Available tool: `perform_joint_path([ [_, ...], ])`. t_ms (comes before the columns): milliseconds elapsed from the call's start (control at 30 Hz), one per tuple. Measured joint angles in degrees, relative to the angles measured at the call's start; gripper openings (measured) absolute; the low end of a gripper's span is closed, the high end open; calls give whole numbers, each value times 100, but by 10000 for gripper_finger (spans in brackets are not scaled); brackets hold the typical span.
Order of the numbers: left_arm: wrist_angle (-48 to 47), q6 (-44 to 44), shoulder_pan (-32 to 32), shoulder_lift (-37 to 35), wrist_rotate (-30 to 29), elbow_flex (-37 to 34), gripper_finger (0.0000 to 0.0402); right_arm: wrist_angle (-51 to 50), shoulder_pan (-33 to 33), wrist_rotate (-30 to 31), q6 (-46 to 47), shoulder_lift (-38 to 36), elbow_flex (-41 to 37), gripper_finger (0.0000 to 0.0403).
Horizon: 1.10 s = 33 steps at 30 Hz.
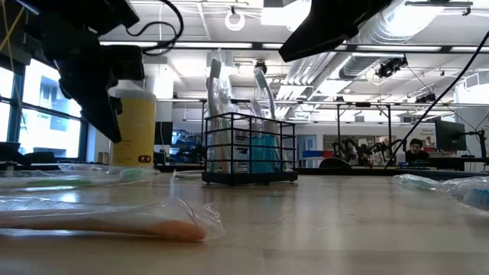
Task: Pick & Place toothbrushing station
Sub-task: Put the green toothbrush into the wire organizer
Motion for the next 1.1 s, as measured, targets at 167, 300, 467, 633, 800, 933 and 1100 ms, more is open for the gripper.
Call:
perform_joint_path([
  [167, -433, -160, -7, 763, -7, 438, 187, -7, -5, -177, 0, 0, 0, 243],
  [300, -581, 18, -7, 1332, -140, 806, 187, -33, -2, -220, 1, 0, 1, 243],
  [467, -845, 60, -7, 1924, 34, 1155, 187, -54, -3, -330, 0, 0, 2, 243],
  [633, -854, 510, 10, 2240, 129, 1229, 187, -82, -3, -330, 20, 0, 2, 243],
  [800, -894, 752, 313, 2449, 542, 1232, 182, -88, -3, -330, 20, 0, 2, 243],
  [933, -915, 774, 343, 2537, 636, 1237, 147, -90, -3, -330, 20, 0, 2, 243],
  [1100, -945, 776, 340, 2545, 659, 1229, 52, -88, -3, -330, 22, 0, 2, 243],
])
